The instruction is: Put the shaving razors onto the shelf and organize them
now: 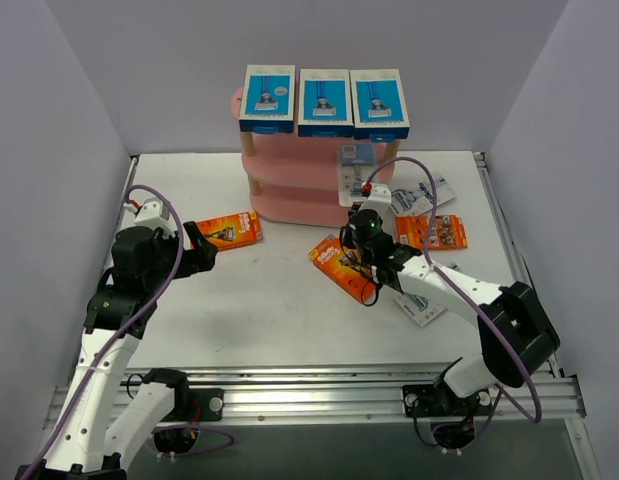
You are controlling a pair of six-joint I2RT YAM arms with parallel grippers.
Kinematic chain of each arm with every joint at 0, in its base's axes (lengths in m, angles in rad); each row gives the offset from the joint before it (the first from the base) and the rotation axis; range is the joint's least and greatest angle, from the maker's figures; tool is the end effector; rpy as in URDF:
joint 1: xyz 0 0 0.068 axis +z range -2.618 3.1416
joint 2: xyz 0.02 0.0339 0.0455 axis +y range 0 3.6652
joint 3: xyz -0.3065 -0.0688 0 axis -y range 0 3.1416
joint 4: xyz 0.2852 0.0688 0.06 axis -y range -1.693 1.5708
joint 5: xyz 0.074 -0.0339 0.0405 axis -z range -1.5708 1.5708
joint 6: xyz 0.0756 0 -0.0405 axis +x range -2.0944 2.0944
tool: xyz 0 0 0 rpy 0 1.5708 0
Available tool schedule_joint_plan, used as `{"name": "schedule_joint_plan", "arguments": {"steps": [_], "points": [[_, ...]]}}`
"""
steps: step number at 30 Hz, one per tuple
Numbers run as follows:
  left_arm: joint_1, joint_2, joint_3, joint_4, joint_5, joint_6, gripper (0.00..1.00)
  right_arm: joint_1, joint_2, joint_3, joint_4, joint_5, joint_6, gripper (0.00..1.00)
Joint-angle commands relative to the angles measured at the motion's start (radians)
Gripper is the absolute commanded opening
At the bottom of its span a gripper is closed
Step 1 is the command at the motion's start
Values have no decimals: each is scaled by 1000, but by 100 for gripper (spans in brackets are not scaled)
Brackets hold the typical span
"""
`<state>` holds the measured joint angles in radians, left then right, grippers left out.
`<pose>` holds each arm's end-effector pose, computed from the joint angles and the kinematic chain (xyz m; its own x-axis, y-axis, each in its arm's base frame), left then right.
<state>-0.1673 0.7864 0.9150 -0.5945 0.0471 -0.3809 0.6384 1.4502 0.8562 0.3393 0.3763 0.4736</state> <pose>0.2087 -0.0388 0.3594 -0.4885 -0.2941 -0.8215 0.0282 0.9357 -0.3518 0.3319 0.2117 0.2715 -0.3026 0.3037 -0.9035 -0.1468 0.9217 0.3590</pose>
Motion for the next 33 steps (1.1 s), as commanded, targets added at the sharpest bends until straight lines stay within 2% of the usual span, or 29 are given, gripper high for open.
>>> {"name": "schedule_joint_plan", "arguments": {"steps": [1,17,33], "points": [[8,-7,18,30,16,11,94,9,33,73,63,7,3,11],[8,-3,18,32,31,11,94,6,159,170,124,58,-26,10],[8,5,18,33,40,11,94,-3,216,205,176,118,-46,9]]}}
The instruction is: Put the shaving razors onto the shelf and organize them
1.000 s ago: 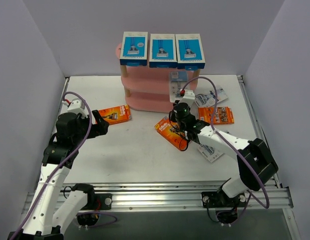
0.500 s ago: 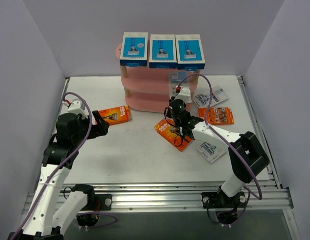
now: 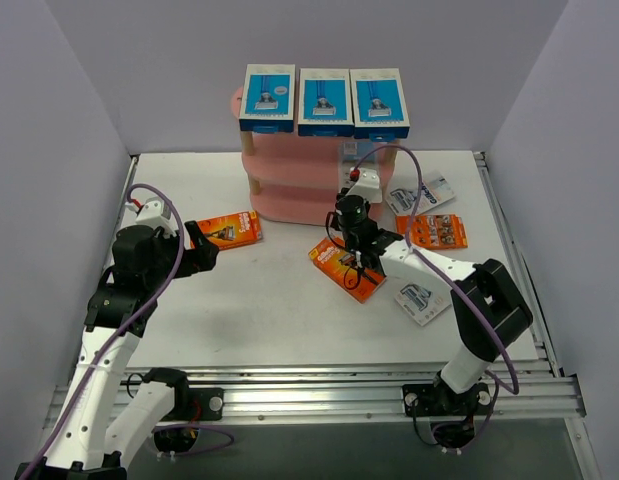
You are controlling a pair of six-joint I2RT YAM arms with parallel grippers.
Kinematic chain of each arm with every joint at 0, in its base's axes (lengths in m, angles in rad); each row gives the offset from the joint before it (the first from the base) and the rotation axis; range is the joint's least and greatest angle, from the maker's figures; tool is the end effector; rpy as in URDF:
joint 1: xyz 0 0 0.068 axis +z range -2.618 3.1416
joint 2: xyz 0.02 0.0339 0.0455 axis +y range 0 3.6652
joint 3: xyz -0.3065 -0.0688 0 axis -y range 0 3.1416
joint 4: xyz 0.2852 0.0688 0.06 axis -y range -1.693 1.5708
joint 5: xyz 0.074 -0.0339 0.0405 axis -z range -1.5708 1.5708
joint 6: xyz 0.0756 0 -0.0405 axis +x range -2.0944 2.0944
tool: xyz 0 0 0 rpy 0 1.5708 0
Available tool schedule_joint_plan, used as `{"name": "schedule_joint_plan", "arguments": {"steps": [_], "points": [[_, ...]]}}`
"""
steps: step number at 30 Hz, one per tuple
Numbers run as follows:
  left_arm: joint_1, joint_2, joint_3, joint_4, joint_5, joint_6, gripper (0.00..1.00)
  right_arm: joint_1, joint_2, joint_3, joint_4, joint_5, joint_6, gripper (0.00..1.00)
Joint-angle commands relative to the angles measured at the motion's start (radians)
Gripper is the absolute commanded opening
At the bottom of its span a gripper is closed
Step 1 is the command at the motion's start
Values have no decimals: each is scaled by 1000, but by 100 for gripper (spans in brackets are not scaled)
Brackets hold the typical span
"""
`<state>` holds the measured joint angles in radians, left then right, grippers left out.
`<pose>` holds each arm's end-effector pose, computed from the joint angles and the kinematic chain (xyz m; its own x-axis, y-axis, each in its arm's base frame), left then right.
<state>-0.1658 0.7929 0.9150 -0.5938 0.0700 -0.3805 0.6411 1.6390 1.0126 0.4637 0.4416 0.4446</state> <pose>0.2100 -0.0405 0.3582 -0.5001 -0.2919 -0.8153 0.0435 0.9318 -0.3603 0.3780 0.2418 0.2776 -0.2044 0.3327 -0.9206 -0.1272 0.9235 0.3619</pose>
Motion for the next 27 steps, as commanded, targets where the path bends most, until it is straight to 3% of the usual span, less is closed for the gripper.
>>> {"name": "schedule_joint_plan", "arguments": {"steps": [1,27], "points": [[6,0,18,34,17,11,94,-8,28,52,53,54,-18,9],[8,-1,18,31,7,12,94,-32,73,86,93,69,-72,6]]}}
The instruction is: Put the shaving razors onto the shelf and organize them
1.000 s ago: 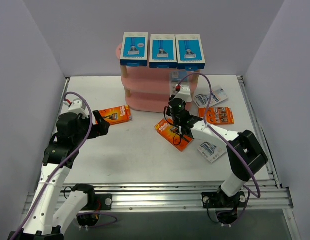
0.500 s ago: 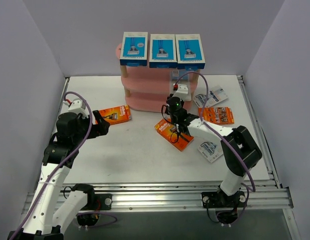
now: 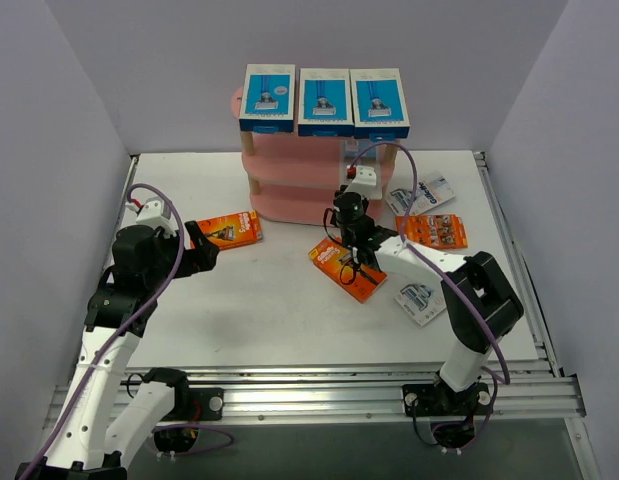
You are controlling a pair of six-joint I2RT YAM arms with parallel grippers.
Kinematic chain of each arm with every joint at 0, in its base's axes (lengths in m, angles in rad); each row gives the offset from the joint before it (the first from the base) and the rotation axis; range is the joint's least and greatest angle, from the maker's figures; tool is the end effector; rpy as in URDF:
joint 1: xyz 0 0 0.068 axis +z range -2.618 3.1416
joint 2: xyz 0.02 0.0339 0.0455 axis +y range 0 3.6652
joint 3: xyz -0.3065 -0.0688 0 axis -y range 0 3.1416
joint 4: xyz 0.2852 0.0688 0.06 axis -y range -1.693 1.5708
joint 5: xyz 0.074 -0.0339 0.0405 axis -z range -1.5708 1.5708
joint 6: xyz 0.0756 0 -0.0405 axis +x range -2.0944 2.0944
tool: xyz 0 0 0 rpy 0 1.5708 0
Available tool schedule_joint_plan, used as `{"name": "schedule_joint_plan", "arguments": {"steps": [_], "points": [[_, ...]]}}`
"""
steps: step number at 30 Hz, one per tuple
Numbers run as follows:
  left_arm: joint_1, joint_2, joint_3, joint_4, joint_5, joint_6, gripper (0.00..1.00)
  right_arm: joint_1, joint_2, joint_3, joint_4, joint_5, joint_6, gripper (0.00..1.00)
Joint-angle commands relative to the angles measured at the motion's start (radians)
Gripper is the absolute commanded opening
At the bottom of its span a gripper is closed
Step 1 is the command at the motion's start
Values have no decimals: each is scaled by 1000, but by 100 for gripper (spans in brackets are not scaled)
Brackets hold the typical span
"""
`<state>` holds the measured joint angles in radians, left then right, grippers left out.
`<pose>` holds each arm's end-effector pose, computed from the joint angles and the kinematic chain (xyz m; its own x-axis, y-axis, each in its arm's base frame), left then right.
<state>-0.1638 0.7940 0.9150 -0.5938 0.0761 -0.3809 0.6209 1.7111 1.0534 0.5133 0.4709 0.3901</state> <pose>0.2102 -0.0406 0.3580 -0.5024 -0.2927 -0.8136 0.0459 0.9306 -0.3631 0.3983 0.2427 0.2698 -0.1665 0.2975 -0.9401 -0.0973 0.9438 0.3159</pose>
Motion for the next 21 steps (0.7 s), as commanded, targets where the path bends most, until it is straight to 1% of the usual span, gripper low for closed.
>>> {"name": "schedule_joint_plan", "arguments": {"steps": [1,16,19,21], "points": [[4,-1,18,31,2,13,94,-13,4,48,44,40,-20,6],[6,1,19,31,-6,16,94,-21,22,57,42,46,-39,5],[6,2,19,31,-6,16,94,-21,24,59,39,41,-37,6],[7,2,19,29,-6,16,94,-21,22,59,37,41,-36,9]]}}
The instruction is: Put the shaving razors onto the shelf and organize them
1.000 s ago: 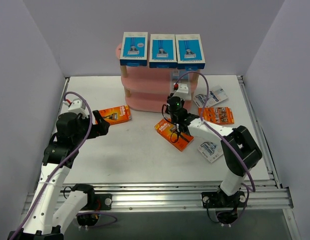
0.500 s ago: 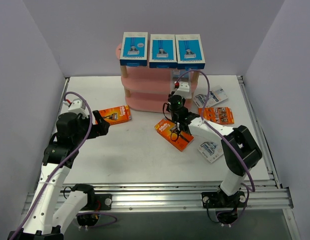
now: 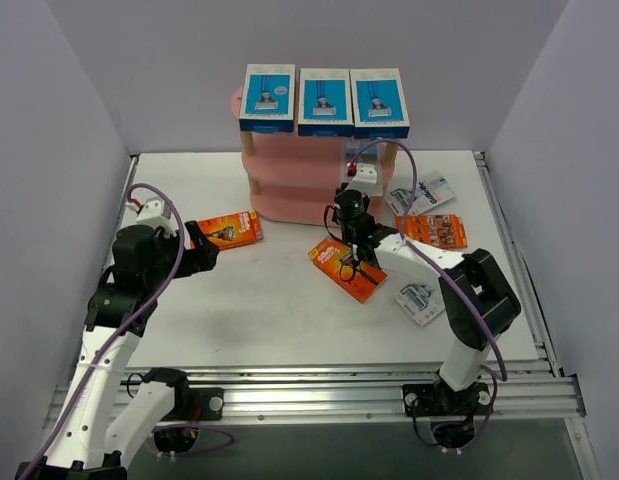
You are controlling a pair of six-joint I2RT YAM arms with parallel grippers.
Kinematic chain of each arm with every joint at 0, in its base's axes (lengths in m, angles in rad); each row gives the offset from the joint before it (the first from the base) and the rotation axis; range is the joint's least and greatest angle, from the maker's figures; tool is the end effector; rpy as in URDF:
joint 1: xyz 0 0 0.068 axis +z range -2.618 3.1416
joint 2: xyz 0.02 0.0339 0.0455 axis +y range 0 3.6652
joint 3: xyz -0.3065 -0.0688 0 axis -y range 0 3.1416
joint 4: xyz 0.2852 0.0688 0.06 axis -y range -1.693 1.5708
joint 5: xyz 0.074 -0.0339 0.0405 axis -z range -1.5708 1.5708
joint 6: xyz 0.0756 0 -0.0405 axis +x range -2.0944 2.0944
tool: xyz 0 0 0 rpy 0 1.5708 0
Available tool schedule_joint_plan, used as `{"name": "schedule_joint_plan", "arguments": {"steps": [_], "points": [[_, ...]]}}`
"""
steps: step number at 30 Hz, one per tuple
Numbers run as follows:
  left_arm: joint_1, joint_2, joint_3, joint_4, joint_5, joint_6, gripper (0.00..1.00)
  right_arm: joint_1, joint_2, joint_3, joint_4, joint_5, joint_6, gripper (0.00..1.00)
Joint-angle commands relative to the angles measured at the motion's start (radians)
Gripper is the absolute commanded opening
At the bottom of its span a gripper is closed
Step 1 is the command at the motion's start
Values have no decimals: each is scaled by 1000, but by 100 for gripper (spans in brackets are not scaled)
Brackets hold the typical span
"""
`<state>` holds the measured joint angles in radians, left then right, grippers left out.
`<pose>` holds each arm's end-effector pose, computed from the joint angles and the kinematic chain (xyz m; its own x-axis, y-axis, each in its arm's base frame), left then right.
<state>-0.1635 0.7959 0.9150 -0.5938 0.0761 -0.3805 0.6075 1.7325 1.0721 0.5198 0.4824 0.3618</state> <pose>0.2107 -0.0406 0.3577 -0.5038 -0.2922 -0.8129 0.0452 0.9309 -0.3626 0.4067 0.2400 0.2687 -0.1531 0.2755 -0.9490 -0.0795 0.9538 0.2897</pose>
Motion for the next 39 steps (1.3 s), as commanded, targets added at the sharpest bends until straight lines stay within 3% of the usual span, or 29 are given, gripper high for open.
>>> {"name": "schedule_joint_plan", "arguments": {"steps": [1,3,4,7,10,28,39], "points": [[5,2,19,29,-6,15,94,-8,-1,40,31,30,-9,13],[5,3,19,29,-6,15,94,-8,-8,37,29,30,-9,17],[5,3,19,31,-6,15,94,-8,-11,34,31,30,-9,25],[5,0,19,32,-2,15,94,-8,-30,25,31,35,-14,35],[5,-3,16,35,8,19,94,-6,-47,15,31,35,-14,40],[5,-12,12,42,4,23,94,5,-195,-69,6,2,-29,50],[4,-18,13,31,-19,25,94,5,-450,-193,-122,-71,15,56]]}}
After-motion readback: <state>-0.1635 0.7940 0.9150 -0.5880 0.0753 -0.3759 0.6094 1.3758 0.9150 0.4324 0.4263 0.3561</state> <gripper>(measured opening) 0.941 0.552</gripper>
